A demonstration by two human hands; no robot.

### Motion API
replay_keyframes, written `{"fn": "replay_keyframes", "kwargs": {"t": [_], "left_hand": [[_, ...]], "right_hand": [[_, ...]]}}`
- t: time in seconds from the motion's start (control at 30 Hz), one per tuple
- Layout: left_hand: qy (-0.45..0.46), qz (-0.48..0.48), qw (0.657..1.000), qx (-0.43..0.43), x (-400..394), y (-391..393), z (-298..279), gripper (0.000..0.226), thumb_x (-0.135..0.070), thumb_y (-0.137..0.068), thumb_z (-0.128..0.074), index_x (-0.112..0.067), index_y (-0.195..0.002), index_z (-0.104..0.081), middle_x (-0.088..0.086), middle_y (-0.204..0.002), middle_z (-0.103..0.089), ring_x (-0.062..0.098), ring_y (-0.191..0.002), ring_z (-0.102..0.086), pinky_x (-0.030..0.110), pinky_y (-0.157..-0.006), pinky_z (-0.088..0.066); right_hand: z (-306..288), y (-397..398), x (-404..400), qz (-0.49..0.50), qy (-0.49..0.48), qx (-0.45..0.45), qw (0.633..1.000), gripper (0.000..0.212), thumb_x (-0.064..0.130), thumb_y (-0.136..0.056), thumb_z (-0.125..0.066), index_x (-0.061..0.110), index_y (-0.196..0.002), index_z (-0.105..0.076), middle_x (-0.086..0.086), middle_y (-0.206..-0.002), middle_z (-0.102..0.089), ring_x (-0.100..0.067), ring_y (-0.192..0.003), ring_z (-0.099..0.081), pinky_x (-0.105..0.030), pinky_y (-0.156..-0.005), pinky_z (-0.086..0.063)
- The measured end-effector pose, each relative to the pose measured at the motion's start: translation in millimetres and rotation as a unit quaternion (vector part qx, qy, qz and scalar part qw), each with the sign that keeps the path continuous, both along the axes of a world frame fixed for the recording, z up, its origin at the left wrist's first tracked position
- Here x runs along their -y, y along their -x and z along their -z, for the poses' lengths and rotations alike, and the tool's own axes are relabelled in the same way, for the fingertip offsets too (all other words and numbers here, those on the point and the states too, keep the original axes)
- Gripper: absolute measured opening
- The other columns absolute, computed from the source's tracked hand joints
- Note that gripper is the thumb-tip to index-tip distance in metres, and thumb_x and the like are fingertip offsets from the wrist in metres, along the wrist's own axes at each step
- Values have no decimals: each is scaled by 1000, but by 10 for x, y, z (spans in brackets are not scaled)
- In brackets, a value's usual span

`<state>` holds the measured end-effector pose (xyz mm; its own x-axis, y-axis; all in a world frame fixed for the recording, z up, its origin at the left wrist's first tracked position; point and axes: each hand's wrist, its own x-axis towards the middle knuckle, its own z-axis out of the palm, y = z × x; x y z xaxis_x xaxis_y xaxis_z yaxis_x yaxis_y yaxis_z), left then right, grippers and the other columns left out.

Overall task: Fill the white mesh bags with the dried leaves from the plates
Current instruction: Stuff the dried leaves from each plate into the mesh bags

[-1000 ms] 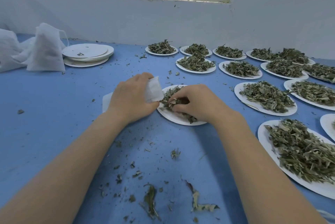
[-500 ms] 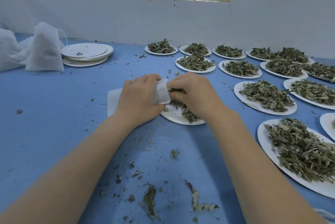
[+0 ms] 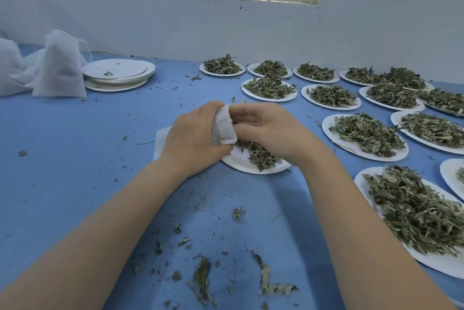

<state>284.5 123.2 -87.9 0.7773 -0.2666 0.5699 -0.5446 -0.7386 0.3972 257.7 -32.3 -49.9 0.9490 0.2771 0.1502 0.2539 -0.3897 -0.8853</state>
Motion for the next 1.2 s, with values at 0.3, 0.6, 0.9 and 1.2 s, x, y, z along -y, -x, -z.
{"fn": "replay_keyframes", "kwargs": {"t": [0.3, 0.6, 0.9, 1.2], "left_hand": [[-22, 17, 996, 88, 60, 67, -36, 52, -27, -63, -66, 0, -107, -61, 10, -92, -67, 29, -78, -62, 28, -72, -36], [17, -4, 1000, 4, 31, 39, -41, 57, -24, -68, -71, -17, -121, -51, -2, -108, -61, 21, -93, -56, 23, -70, -33], [-13, 25, 999, 22, 53, 45, -46, 52, -25, -68, -71, -15, -116, -55, -1, -103, -62, 22, -89, -56, 23, -68, -32], [1, -13, 999, -45, -13, -29, -37, 49, -32, -69, -67, -26, -114, -49, -7, -97, -55, 18, -82, -49, 30, -69, -41]], "right_hand": [[-29, -2, -180, 108, 116, 87, 983, 19, 1, -76, -57, 11, -79, -73, -9, -63, -57, -12, -58, -41, -26, -54, -38], [-168, 61, 27, 23, 26, 24, 999, 27, 4, -81, -67, 14, -106, -72, 0, -94, -74, -11, -91, -69, -32, -87, -55], [-117, 50, -88, 36, 112, 62, 991, 17, 4, -79, -62, 16, -77, -74, -7, -72, -68, -16, -63, -58, -31, -62, -49], [-278, 80, 249, 110, 342, -33, 933, 23, 42, -67, -78, 35, -88, -70, 16, -77, -57, 1, -65, -53, -20, -52, -38]]}}
